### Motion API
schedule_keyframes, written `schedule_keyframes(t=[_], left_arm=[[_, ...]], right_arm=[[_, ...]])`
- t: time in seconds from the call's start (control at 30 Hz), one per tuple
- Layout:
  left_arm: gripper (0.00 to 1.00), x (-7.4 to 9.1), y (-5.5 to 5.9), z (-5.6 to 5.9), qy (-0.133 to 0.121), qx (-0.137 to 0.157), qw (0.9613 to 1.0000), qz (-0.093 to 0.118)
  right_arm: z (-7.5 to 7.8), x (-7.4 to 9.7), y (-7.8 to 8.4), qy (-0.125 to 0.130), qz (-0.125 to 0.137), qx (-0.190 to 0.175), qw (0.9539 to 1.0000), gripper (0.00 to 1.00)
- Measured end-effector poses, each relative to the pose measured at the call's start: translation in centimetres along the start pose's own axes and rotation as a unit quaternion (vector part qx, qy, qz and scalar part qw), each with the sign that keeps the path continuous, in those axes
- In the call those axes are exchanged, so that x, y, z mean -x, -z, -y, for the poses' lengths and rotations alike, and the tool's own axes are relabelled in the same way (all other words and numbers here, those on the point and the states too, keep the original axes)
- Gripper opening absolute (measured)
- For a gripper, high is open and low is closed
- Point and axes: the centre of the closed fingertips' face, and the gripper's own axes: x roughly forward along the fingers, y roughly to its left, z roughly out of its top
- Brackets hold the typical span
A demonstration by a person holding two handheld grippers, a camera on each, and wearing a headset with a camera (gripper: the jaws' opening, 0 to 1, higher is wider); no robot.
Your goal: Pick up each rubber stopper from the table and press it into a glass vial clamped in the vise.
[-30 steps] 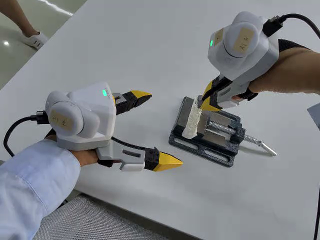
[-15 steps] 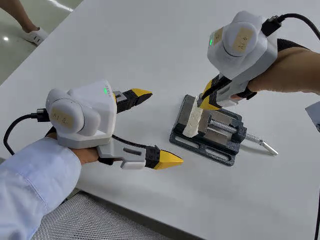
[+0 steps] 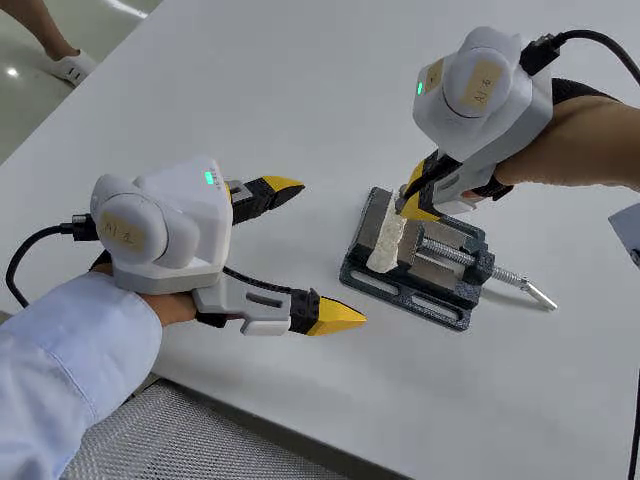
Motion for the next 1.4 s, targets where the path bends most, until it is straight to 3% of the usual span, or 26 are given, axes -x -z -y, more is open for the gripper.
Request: schedule_keyframes(t=[0.53, 1.27, 1.4], left_arm=[[0.89, -0.12, 0.01, 0.06, 0.001, 0.002, 1.0000, 0.001], [0.88, 0.02, -0.15, 0.42, 0.001, 0.000, 1.0000, -0.001], [0.88, 0.06, -0.09, 0.47, 0.002, -0.001, 1.0000, -0.003]], right_arm=[[0.14, -0.29, -0.08, 0.001, -0.010, 0.009, 0.9999, 0.05], [0.07, -0.27, 0.21, -0.003, -0.004, -0.014, 0.9999, 0.06], [0.14, -0.27, 0.15, 0.001, -0.007, 0.005, 1.0000, 0.07]])
